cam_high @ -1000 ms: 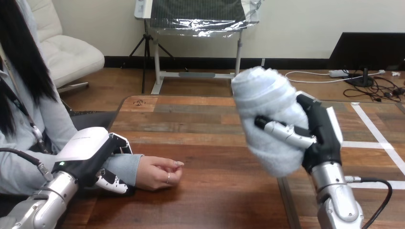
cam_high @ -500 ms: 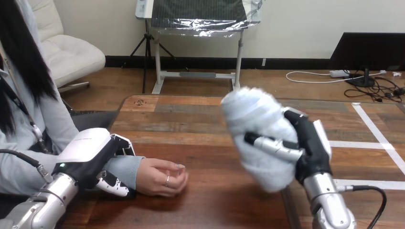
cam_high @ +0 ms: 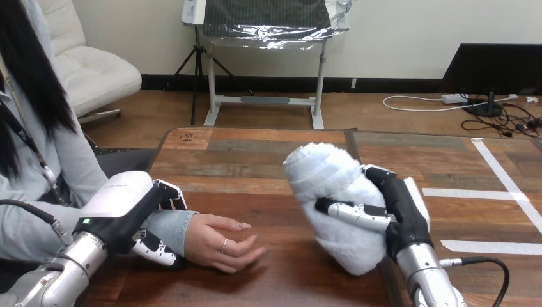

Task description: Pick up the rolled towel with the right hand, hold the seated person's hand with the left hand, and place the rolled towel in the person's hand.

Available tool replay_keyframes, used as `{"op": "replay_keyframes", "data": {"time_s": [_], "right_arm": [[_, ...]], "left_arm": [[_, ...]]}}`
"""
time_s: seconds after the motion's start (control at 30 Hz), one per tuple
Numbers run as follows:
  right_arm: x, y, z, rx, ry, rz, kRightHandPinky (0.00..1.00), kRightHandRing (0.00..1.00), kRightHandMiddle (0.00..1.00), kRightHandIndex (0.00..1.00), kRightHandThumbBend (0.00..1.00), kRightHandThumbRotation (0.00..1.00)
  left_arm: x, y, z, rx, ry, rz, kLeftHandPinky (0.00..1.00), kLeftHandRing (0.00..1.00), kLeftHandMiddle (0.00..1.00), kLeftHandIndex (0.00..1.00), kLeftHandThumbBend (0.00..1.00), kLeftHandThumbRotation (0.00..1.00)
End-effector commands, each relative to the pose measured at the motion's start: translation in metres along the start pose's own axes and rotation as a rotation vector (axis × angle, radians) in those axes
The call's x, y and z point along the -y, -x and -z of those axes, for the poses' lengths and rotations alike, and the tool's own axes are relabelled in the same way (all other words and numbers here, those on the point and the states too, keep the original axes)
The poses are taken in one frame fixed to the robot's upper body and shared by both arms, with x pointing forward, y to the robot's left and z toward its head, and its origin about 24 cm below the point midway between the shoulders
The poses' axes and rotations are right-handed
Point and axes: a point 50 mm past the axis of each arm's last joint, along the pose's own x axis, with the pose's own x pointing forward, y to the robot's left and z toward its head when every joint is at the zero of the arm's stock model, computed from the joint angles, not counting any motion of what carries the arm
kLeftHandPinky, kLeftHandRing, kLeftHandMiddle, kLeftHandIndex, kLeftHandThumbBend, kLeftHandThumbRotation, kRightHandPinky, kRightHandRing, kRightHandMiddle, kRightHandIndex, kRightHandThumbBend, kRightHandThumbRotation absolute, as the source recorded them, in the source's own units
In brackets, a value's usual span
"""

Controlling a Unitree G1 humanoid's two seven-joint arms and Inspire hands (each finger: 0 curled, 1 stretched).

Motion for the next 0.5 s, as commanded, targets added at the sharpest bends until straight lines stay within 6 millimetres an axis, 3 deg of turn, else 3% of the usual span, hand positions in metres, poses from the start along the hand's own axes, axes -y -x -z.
{"op": "replay_keyframes", "data": {"time_s": [0.0,0.47], "right_arm": [[-0.0007,-0.0329,-0.0449,0.148,0.059,-0.010,0.35,0.41,0.48,0.48,0.78,0.00],[-0.0105,-0.0329,-0.0360,0.091,0.086,-0.034,0.34,0.39,0.47,0.48,0.77,0.00]], "left_arm": [[-0.0324,-0.0185,-0.0195,0.128,0.004,-0.148,0.32,0.35,0.41,0.44,1.00,0.06],[-0.0369,-0.0188,-0.0258,0.171,0.008,-0.171,0.31,0.35,0.41,0.44,1.00,0.07]]}}
